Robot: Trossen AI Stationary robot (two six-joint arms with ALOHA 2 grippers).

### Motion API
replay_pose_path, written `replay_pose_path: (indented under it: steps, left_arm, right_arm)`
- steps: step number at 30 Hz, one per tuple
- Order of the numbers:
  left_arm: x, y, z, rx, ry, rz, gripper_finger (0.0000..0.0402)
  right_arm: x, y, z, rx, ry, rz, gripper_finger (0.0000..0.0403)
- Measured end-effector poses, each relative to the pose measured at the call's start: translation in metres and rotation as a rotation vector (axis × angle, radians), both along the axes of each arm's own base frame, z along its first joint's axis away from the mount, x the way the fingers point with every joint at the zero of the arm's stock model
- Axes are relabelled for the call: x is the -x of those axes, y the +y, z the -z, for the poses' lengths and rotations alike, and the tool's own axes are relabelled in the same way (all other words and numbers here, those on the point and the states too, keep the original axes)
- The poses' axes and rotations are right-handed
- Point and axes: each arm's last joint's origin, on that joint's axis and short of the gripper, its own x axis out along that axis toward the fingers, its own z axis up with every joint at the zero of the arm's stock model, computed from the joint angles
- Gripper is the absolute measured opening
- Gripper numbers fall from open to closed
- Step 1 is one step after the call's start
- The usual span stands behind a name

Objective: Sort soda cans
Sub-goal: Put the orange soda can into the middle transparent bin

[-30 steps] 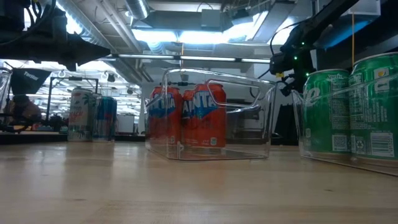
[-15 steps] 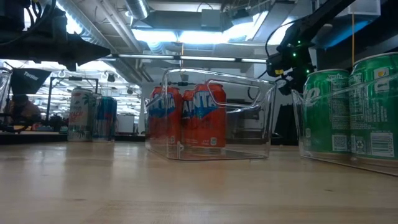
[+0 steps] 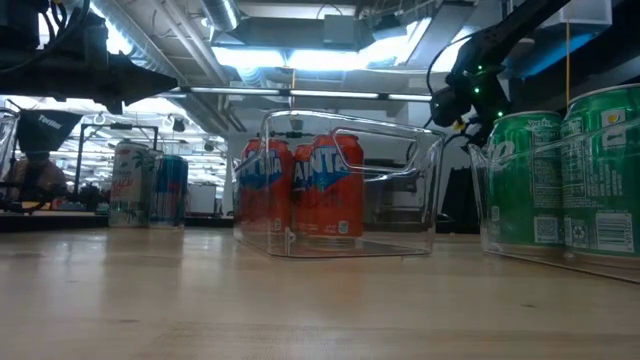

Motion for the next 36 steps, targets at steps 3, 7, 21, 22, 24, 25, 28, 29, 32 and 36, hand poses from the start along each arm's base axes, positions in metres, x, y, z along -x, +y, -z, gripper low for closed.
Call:
replay_pose_path:
  steps: [3, 7, 21, 22, 24, 25, 28, 29, 32, 36]
  left_arm:
    - [0.000, 0.000, 0.000, 0.000, 0.000, 0.000, 0.0000]
    - [0.000, 0.000, 0.000, 0.001, 0.000, 0.000, 0.0000]
    - [0.000, 0.000, 0.001, 0.011, 0.001, 0.002, 0.0000]
    - [0.000, 0.000, 0.001, 0.011, 0.002, 0.002, 0.0000]
    - [0.000, 0.000, 0.001, 0.003, 0.006, 0.001, 0.0000]
    - [0.000, 0.000, 0.001, 0.000, 0.008, 0.000, 0.0000]
    - [0.000, 0.000, 0.001, -0.003, 0.009, 0.000, 0.0000]
    - [0.000, 0.000, 0.001, -0.003, 0.009, 0.000, 0.0000]
    - [0.000, 0.000, 0.001, -0.003, 0.009, -0.001, 0.0000]
    - [0.000, 0.000, 0.000, -0.005, 0.007, -0.001, 0.0000]
  right_arm:
    - [0.001, -0.003, 0.000, 0.020, -0.006, 0.013, 0.0319]
    - [0.002, -0.004, 0.001, 0.015, -0.009, 0.017, 0.0319]
    - [-0.004, -0.014, 0.022, -0.013, 0.083, -0.004, 0.0319]
    - [-0.005, -0.014, 0.022, -0.012, 0.083, -0.007, 0.0319]
    - [-0.005, -0.014, 0.022, -0.024, 0.078, -0.021, 0.0319]
    - [-0.005, -0.014, 0.022, -0.036, 0.081, -0.033, 0.0319]
    - [-0.006, -0.012, 0.022, -0.069, 0.079, -0.062, 0.0319]
    - [-0.008, -0.010, 0.022, -0.076, 0.081, -0.079, 0.0319]
    - [-0.012, -0.007, 0.023, -0.092, 0.086, -0.123, 0.0319]
    - [-0.018, -0.002, 0.020, -0.107, 0.065, -0.168, 0.0319]
